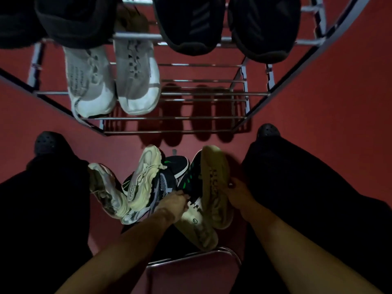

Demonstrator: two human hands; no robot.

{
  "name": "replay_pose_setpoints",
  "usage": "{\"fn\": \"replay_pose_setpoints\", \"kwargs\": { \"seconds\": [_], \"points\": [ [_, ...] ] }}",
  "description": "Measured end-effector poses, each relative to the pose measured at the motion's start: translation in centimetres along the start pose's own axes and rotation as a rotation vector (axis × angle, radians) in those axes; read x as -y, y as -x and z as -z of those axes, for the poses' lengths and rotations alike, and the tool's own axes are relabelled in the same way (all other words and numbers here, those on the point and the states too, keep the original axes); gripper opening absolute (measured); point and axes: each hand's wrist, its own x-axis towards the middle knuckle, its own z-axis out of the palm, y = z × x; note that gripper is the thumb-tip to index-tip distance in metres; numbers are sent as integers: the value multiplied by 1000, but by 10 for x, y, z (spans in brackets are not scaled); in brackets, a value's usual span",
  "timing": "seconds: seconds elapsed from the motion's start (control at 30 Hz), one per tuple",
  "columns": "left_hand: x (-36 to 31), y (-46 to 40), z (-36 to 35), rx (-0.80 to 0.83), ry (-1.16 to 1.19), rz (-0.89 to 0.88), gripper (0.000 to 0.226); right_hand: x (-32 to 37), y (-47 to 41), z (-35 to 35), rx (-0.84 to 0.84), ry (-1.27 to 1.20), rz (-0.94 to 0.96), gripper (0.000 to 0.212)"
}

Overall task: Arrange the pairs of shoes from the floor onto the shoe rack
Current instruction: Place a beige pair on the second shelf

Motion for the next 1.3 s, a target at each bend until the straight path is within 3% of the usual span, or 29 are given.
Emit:
{"fn": "replay_pose_setpoints", "kwargs": {
  "seconds": [0.1, 0.23, 0.33, 0.43, 0.53, 0.6, 0.7, 0.87, 1.07, 1.3],
  "points": [
    [4, -16, 6, 21, -251, 8, 42, -7, -11, 4, 27, -30, -30, 46],
    [12, -24, 3, -30, -356, -46, 31, -18, -19, 10, 65, -54, -90, 48],
    [20, -25, 7, -48, -203, -138, 24, -17, -16, 13, 98, -62, -113, 47],
    [32, -18, 16, -56, -63, -219, 18, -5, -7, 14, 113, -108, -101, 30],
    [29, -1, 31, -167, 61, -262, 12, 9, 5, 19, 113, -125, -81, 24],
    [20, 12, 46, -217, 275, -303, 6, 18, 15, 22, 124, -126, -76, 14],
    [3, 37, 75, -247, 520, -203, 12, 36, 33, 25, 110, -144, -38, 13],
    [-18, 75, 132, -264, 496, -315, 17, 64, 66, 36, 63, 4, 77, 23],
    [-13, 133, 188, -430, 533, -347, 17, 84, 110, 37, 98, 68, 212, 37],
    [-14, 204, 231, -391, 532, -327, 21, 125, 155, 14, 307, -49, 321, 33]
  ]
}}
